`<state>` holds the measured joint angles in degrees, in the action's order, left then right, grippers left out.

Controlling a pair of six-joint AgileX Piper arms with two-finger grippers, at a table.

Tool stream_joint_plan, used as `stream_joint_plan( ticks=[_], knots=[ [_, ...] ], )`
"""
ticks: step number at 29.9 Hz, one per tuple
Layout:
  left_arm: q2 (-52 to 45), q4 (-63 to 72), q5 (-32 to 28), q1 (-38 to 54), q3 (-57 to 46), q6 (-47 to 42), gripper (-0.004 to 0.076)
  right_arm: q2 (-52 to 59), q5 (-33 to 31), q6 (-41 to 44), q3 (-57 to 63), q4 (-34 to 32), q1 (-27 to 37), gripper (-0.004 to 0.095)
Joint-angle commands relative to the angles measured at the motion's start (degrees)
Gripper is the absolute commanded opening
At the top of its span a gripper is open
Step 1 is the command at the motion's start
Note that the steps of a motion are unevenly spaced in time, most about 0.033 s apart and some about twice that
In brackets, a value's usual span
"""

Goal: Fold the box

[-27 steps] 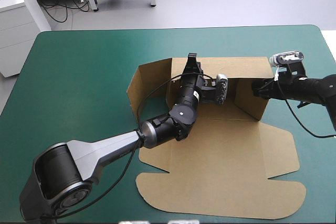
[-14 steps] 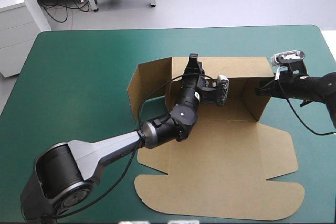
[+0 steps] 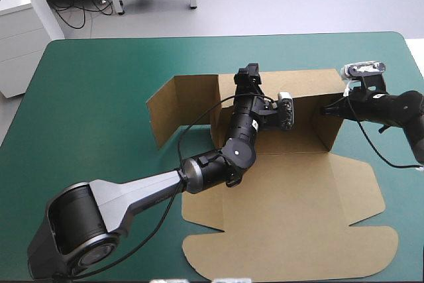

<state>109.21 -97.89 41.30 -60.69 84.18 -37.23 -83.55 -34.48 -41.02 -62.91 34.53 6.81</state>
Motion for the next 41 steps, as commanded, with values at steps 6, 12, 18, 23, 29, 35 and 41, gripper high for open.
stream_joint_plan(
  ticks=[6, 12, 18, 23, 29, 35, 41],
  knots=[
    [-4.3, -4.2, 7.9, -8.0, 2.1, -1.6, 0.0541, -3.6, 2.8, 13.0, -7.6, -5.8, -2.7, -0.0002],
    [-5.0, -5.3, 17.9, -11.5, 2.1, 0.6, 0.034, -3.7, -2.2, 18.6, -13.4, -10.5, -3.3, -0.0002],
    [-12.6, -5.1, 18.8, -7.6, 3.4, -7.9, 0.0001, -3.6, -9.7, 21.3, -18.9, -10.3, -3.3, -0.0002],
    [-21.0, -1.2, 15.7, 0.1, 3.4, -7.9, 0.0001, -3.5, -14.8, 24.0, -21.7, -10.1, -3.4, -0.0002],
    [-30.0, 20.7, 3.0, 17.4, 3.4, -7.7, 0.0001, -3.5, -18.4, 29.4, -22.5, -13.9, -9.6, 0.0],
    [-33.6, 41.3, 0.5, 38.7, 3.4, 2.5, 0.0001, -3.5, -20.8, 39.7, -22.5, -24.8, -18.1, 0.0],
    [-33.4, 70.6, -0.5, 56.6, 1.8, 21.3, 0.0001, -5.0, -23.1, 43.0, -22.5, -25.5, -18.6, 0.0]
  ],
)
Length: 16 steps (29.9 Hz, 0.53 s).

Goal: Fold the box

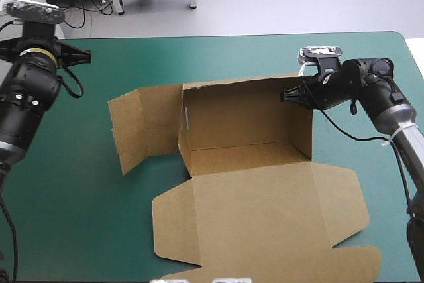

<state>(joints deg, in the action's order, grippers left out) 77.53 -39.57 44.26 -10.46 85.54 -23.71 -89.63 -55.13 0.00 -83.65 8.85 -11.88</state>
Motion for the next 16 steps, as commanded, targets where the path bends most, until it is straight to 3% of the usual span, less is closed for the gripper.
stream_joint_plan(
  ticks=[1, 6, 10, 16],
  knots=[
    [-1.7, 17.6, -3.8, 9.0, -0.2, 10.8, 0.0001, 0.4, -2.5, 2.0, -1.7, 0.2, 0.1, 0.0],
    [-1.7, 39.6, -0.8, 17.9, -1.9, 25.6, 0.0001, -4.2, 0.4, 0.3, -1.7, 0.3, 0.1, 0.0],
    [-1.7, 45.3, 1.8, 20.0, -2.1, 30.5, 0.0001, -6.8, 3.1, 1.2, -1.7, 0.4, 0.1, 0.0007],
    [-1.7, 46.0, 2.2, 20.0, -2.1, 30.9, 0.0001, -8.4, 3.7, 2.3, -3.7, 0.2, 0.1, 0.0207]
  ],
)
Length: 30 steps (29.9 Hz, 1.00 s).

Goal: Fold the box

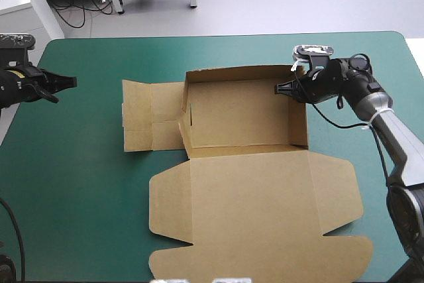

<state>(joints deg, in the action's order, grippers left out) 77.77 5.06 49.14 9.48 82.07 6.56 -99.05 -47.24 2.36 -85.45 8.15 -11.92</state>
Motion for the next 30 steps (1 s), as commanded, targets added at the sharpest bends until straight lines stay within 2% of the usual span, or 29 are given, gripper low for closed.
stream_joint_plan(
  ticks=[1, 5, 8, 13, 16, 20, 25, 27, 30],
  knots=[
    [-1.9, 1.4, -2.5, 0.1, 1.4, 1.2, 0.0001, 0.8, -4.4, -0.8, -2.9, 0.9, 0.1, 0.0286],
    [-1.9, 1.4, -1.5, 0.1, 1.4, 2.9, 0.0001, -0.2, -4.4, -4.0, -7.1, 0.9, 0.1, 0.0467],
    [-1.9, 1.5, -0.7, 0.1, 1.4, 3.1, 0.0001, -0.3, -1.4, -4.2, -9.8, 0.8, 0.1, 0.0567],
    [-1.9, 1.4, 0.7, 0.1, 1.4, 3.1, 0.0001, -0.3, 2.1, -4.2, -11.2, 0.1, 0.1, 0.0589],
    [-1.9, 1.4, 1.0, 0.1, 1.4, 3.1, 0.0001, 0.2, 0.9, -4.2, -11.2, -1.0, 0.1, 0.0589],
    [-1.9, 1.4, 1.0, 0.1, 1.4, 3.1, 0.0001, 1.3, -6.2, -1.9, -12.8, -4.9, 0.1, 0.0589],
    [-1.9, 1.7, 1.1, 0.1, 1.4, 3.1, 0.0001, 1.4, -24.3, 0.3, -19.6, -18.2, 0.1, 0.0579],
    [-1.9, 2.7, 0.9, 0.1, 1.4, 3.1, 0.0001, 1.6, -24.1, 0.5, -20.9, -20.9, 0.1, 0.0576],
    [-1.9, 2.9, 0.6, 0.1, 1.4, 3.1, 0.0001, 1.6, -24.1, 4.3, -21.4, -20.1, 0.1, 0.0575]
  ],
)
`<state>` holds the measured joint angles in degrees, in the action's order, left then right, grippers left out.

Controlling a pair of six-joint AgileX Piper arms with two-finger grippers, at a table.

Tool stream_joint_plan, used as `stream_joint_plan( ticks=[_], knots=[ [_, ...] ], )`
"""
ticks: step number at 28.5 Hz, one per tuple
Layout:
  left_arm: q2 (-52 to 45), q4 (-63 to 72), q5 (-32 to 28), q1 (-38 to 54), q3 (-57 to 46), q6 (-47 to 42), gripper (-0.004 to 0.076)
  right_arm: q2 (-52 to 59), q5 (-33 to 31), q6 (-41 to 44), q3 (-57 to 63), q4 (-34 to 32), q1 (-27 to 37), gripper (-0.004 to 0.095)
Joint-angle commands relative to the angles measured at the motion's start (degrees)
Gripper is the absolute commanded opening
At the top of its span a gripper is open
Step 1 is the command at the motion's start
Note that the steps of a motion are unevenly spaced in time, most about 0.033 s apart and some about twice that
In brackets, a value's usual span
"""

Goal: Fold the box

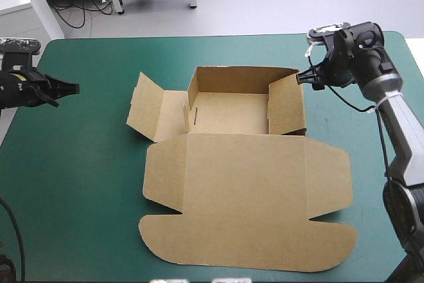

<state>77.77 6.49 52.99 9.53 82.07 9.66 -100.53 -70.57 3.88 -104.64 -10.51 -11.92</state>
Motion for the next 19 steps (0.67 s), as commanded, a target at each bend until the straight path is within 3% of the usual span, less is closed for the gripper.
stream_joint_plan(
  ticks=[1, 8, 19],
  knots=[
    [-1.9, 1.4, -3.4, 0.0, 1.4, 0.0, 0.0001, 2.9, -0.7, 4.2, -2.2, 0.1, 0.1, 0.0575],
    [-1.9, 1.4, -3.1, 0.0, 1.4, 1.4, 0.0001, 0.3, 1.0, 4.8, -2.2, 11.3, 0.1, 0.0575],
    [-1.9, 1.3, -2.6, 0.0, 1.4, 1.8, 0.0, -10.0, -1.2, 4.9, -2.2, 13.0, 0.1, 0.0575]
  ],
)
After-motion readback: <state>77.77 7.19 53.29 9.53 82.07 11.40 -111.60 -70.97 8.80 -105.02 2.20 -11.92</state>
